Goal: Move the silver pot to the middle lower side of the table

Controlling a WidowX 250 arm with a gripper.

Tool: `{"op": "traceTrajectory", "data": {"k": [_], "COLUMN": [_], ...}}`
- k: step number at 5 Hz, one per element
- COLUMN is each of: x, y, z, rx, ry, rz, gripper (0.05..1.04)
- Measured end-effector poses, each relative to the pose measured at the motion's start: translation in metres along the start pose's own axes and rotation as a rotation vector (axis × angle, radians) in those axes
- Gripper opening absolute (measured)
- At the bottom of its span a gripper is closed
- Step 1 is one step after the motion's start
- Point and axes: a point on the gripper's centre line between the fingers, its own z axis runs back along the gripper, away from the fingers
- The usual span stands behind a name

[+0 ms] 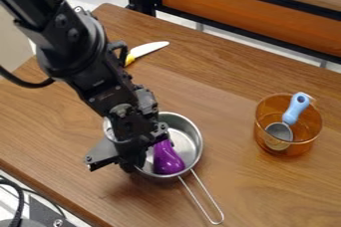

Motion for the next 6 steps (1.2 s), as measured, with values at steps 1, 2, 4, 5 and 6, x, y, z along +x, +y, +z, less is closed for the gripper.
{"op": "traceTrajectory", "data": {"k": [1,2,4,5,6], "x": [-0.003,0.000,0.024,0.038,0.060], "y": [0.009,0.013,0.002,-0.007,-0.027], "z": [0.001,0.007,0.033,0.045,0.055], "rx": [0.015,0.031,-0.041,-0.081,-0.102], "ry": [0.074,0.112,0.125,0.110,0.026], "rz": [-0.037,-0.060,-0.069,-0.077,-0.183], "gripper": [0.215,0.435,0.958,0.995,0.995]}}
